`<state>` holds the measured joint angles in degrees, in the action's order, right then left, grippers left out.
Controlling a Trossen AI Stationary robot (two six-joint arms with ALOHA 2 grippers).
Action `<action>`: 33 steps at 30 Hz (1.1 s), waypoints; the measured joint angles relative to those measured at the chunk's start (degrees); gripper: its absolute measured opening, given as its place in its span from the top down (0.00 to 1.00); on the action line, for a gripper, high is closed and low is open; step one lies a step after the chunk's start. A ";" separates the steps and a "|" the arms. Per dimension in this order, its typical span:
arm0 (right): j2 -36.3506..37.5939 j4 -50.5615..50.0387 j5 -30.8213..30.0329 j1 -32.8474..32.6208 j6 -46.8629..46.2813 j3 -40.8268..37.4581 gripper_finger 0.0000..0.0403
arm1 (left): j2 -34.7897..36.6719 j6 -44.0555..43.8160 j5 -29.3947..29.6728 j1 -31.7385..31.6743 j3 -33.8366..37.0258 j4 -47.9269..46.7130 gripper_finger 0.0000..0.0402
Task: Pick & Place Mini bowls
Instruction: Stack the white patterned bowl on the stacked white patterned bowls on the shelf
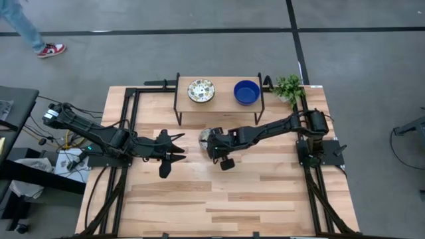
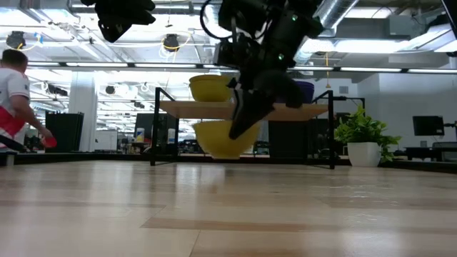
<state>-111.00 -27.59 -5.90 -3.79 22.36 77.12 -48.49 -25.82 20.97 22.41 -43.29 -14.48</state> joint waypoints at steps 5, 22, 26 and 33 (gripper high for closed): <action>0.00 -2.97 0.39 -1.13 0.50 3.31 0.99 | 0.00 0.02 0.00 -0.02 0.00 -0.02 0.72; 0.00 -20.26 4.20 -2.45 3.71 20.95 1.00 | 0.00 -1.47 0.66 -0.01 -0.02 0.44 0.72; 0.00 -23.79 4.20 -2.45 4.68 24.87 1.00 | 0.00 -1.47 0.66 -0.02 -0.02 0.44 0.72; 0.02 -28.45 2.25 -1.92 5.61 30.73 1.00 | 0.00 -1.47 0.66 -0.01 -0.02 0.50 0.72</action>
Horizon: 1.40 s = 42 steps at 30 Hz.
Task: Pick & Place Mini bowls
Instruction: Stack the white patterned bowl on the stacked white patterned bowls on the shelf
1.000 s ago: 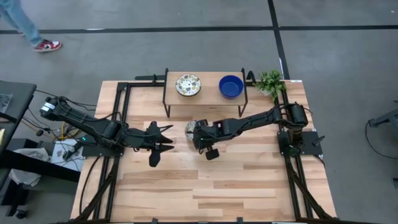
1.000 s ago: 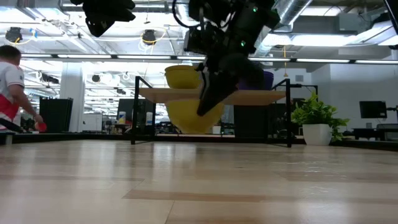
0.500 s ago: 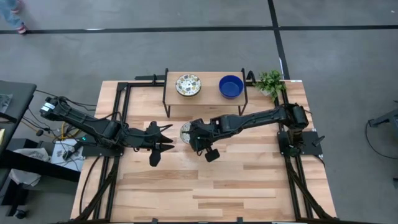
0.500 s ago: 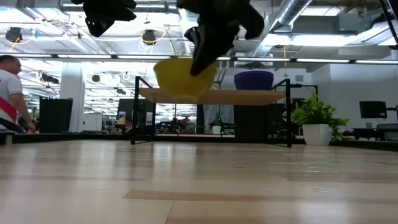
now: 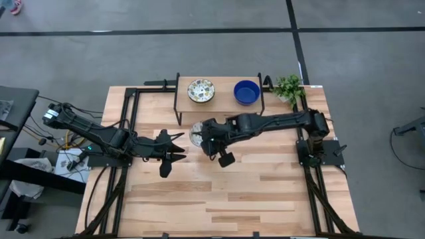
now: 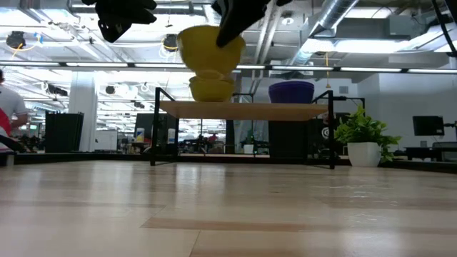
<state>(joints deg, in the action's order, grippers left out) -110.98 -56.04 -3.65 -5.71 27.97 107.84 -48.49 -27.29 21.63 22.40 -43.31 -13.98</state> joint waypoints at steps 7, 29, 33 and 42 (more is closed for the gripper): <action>0.02 -3.94 -2.51 1.20 1.26 5.82 1.00 | 0.00 -0.02 -0.20 0.03 0.00 0.16 0.72; 0.04 -6.79 -4.41 7.41 8.35 13.60 1.00 | 0.00 -0.04 -0.16 -0.01 0.00 0.22 0.72; 0.04 -5.91 -4.38 8.78 8.85 13.60 1.00 | 0.00 -0.04 0.92 -0.01 0.00 0.24 0.72; 0.04 -1.07 -4.07 12.11 11.75 13.60 1.00 | 0.00 -0.02 2.36 -0.01 0.00 0.31 0.72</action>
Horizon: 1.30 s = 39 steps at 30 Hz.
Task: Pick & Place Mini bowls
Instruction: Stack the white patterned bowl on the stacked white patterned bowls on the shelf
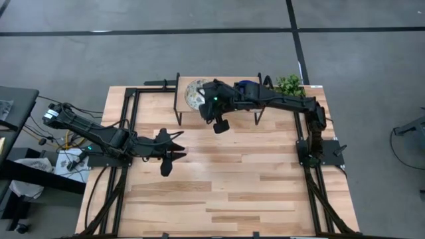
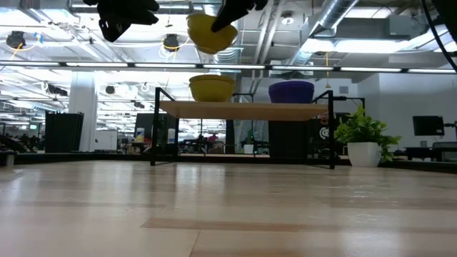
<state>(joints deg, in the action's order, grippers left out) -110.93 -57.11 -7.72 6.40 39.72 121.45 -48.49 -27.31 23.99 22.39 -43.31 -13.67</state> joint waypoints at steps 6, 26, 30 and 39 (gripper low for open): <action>0.00 3.22 0.14 2.39 1.34 0.00 1.00 | 0.00 0.00 0.43 0.00 0.00 0.02 0.72; -4.66 5.57 -0.27 8.69 0.86 -0.02 1.00 | 0.00 0.00 0.41 0.00 0.00 0.52 0.72; -4.66 4.48 0.15 9.52 0.82 -0.02 1.00 | 0.00 0.00 0.43 0.00 0.00 0.53 0.72; -6.88 3.92 0.45 9.48 0.51 0.04 1.00 | 0.00 0.02 0.41 0.00 0.00 0.66 0.72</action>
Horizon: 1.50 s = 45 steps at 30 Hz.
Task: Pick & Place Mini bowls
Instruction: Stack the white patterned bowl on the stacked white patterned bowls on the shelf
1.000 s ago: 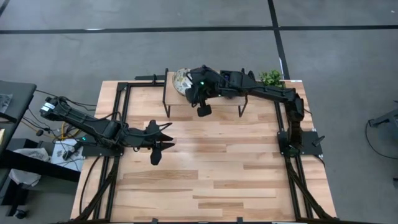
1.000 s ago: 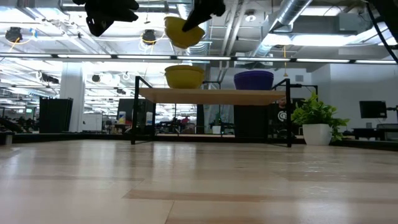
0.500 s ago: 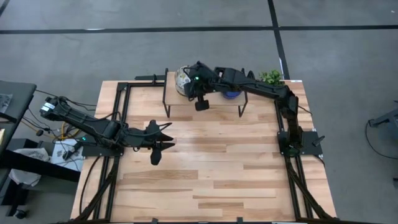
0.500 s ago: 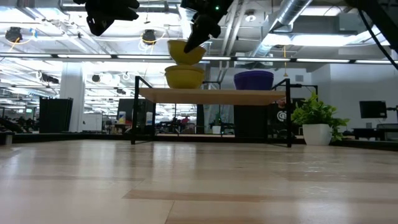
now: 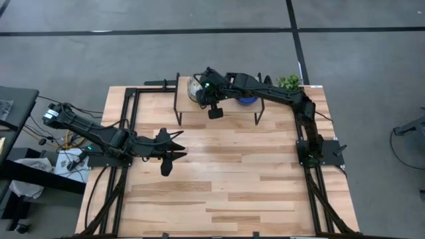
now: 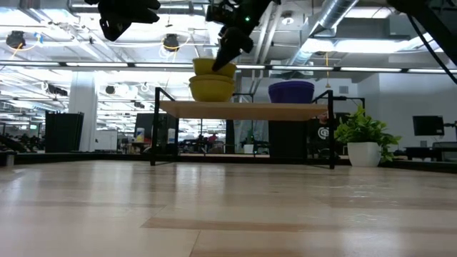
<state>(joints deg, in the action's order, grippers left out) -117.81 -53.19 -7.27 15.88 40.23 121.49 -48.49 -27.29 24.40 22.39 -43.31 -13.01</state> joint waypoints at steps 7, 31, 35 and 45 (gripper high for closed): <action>-0.96 -0.60 -0.24 0.00 0.17 -0.08 1.00 | 0.00 0.00 0.00 0.00 0.00 0.00 0.72; -1.27 -1.02 -0.22 0.02 0.24 -0.07 0.97 | 0.00 0.20 -0.01 0.00 0.00 0.01 0.72; -1.45 -1.59 -0.22 0.01 0.26 -0.07 0.97 | 0.00 0.19 -0.02 0.01 0.00 0.01 0.72; -1.49 -0.99 -0.22 0.02 -0.11 -0.08 0.96 | 0.00 0.20 -0.04 0.01 0.00 0.01 0.72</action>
<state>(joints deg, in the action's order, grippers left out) -119.31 -54.19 -7.49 15.90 40.11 121.42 -48.49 -27.09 24.36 22.40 -43.31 -12.99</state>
